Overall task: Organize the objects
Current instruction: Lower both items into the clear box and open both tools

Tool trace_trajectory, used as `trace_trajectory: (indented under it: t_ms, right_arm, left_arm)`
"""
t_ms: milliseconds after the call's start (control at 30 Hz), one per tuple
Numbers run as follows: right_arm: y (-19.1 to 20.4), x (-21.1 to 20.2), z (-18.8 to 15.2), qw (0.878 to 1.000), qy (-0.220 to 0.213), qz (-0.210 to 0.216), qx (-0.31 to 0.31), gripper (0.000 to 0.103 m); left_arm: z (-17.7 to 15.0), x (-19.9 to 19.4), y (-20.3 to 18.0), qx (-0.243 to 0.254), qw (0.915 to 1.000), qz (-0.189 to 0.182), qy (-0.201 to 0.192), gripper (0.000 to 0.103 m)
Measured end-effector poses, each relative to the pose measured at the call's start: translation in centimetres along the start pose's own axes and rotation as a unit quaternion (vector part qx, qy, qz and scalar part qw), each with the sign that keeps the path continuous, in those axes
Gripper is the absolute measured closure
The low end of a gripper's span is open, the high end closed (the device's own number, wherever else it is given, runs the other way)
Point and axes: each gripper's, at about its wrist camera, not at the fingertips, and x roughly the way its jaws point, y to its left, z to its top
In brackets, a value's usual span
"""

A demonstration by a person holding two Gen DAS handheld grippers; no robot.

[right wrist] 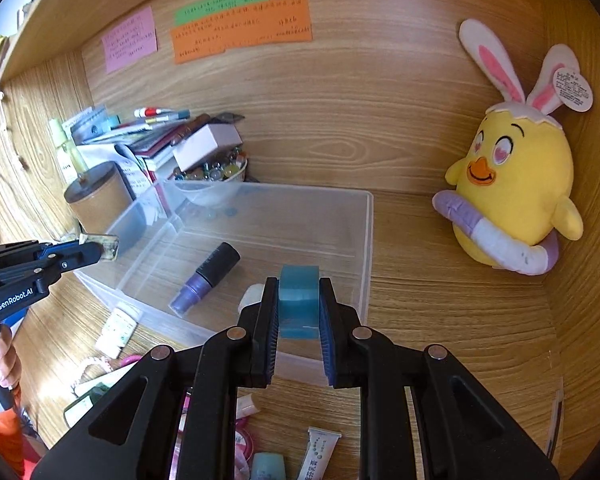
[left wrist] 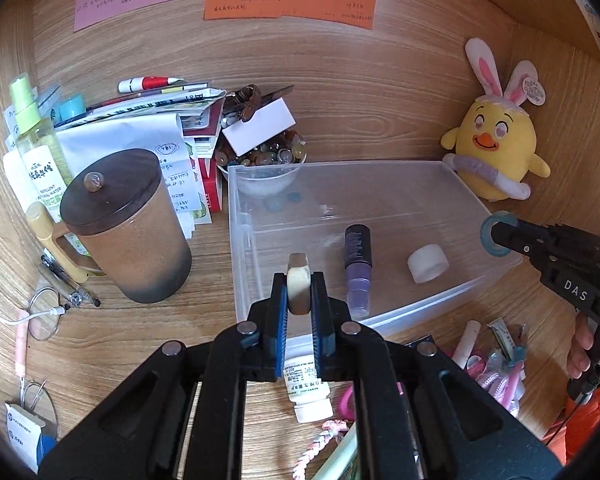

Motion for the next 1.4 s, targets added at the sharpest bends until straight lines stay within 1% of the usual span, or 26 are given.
trace_trajectory:
  t_ms: [267,367,533,600,633,667,700,733,767,800,833,900,933,967,1000,1033,1067,1167,1400]
  right_arm:
    - [0.9,2.0,-0.3,0.999,0.026,-0.012,-0.018,0.087]
    - [1.2,2.5,-0.5,0.999,0.032,-0.014,-0.025,0.087]
    - [1.5,2.5,-0.4,0.999,0.034,-0.019,-0.03,0.086]
    - [1.6,2.4,-0.4,0.999,0.035,-0.019,-0.03,0.085]
    - [1.6,2.3,-0.4,0.999,0.034,-0.019,-0.031,0.081]
    - [1.7,2.1,-0.4,0.999,0.033,-0.019,-0.031,0.075]
    - [1.7,1.9,-0.4,0.999,0.03,-0.02,-0.031,0.071]
    - [1.8,1.7,-0.4,0.999,0.027,-0.021,-0.032,0.066]
    - [1.9,1.5,-0.4,0.999,0.023,-0.022,-0.033,0.061]
    - [2.0,1.2,-0.4,0.999,0.019,-0.023,-0.035,0.06]
    - [2.1,0.8,-0.4,0.999,0.015,-0.024,-0.036,0.057]
    - [2.2,0.1,-0.5,0.999,0.008,-0.023,-0.039,0.053]
    - [2.2,-0.4,-0.5,0.999,0.004,-0.022,-0.039,0.051]
    - [2.1,-0.8,-0.6,0.999,0.001,-0.02,-0.039,0.048]
    - [2.1,-1.3,-0.7,0.999,-0.003,-0.018,-0.037,0.046]
    - [2.0,-1.8,-0.9,0.999,-0.007,-0.016,-0.034,0.042]
    - [1.9,-2.1,-1.1,0.999,-0.009,-0.014,-0.033,0.041]
    - [1.4,-3.4,-1.9,1.0,-0.012,-0.008,-0.025,0.041]
    - [0.3,-5.3,-4.8,1.0,-0.008,-0.02,-0.01,0.041]
  left_arm:
    - [0.1,2.2,-1.0,0.02,0.9995,0.002,0.023,0.093]
    - [0.1,2.9,-1.1,0.02,0.9993,0.005,0.032,0.093]
    - [0.1,3.0,-0.9,0.016,0.9993,0.007,0.033,0.093]
    - [0.1,2.7,-1.1,0.021,0.9993,0.011,0.03,0.093]
    - [0.1,2.4,-1.1,0.024,0.9993,0.013,0.027,0.092]
    - [0.1,2.2,-1.2,0.025,0.9993,0.013,0.025,0.089]
    - [0.1,2.0,-1.2,0.025,0.9993,0.013,0.022,0.083]
    - [0.1,1.8,-1.3,0.024,0.9994,0.013,0.02,0.079]
    - [0.1,1.5,-1.3,0.024,0.9995,0.012,0.017,0.072]
    - [0.1,1.2,-1.2,0.023,0.9996,0.013,0.013,0.066]
    - [0.1,0.9,-1.2,0.022,0.9996,0.015,0.01,0.063]
    - [-0.1,0.2,-1.2,0.019,0.9996,0.018,0.004,0.047]
    - [-0.2,-0.2,-1.2,0.017,0.9997,0.019,0.001,0.042]
    - [-0.4,-0.6,-1.2,0.016,0.9997,0.021,-0.003,0.036]
    - [-0.6,-0.9,-1.1,0.015,0.9996,0.022,-0.006,0.032]
    - [-0.8,-1.3,-1.1,0.016,0.9995,0.024,-0.008,0.03]
    - [-1.1,-1.6,-1.1,0.017,0.9994,0.027,-0.009,0.028]
    - [-2.1,-2.4,-1.0,0.021,0.9992,0.033,-0.009,0.022]
    - [-5.1,-2.7,0.1,0.009,0.9991,0.04,0.011,0.022]
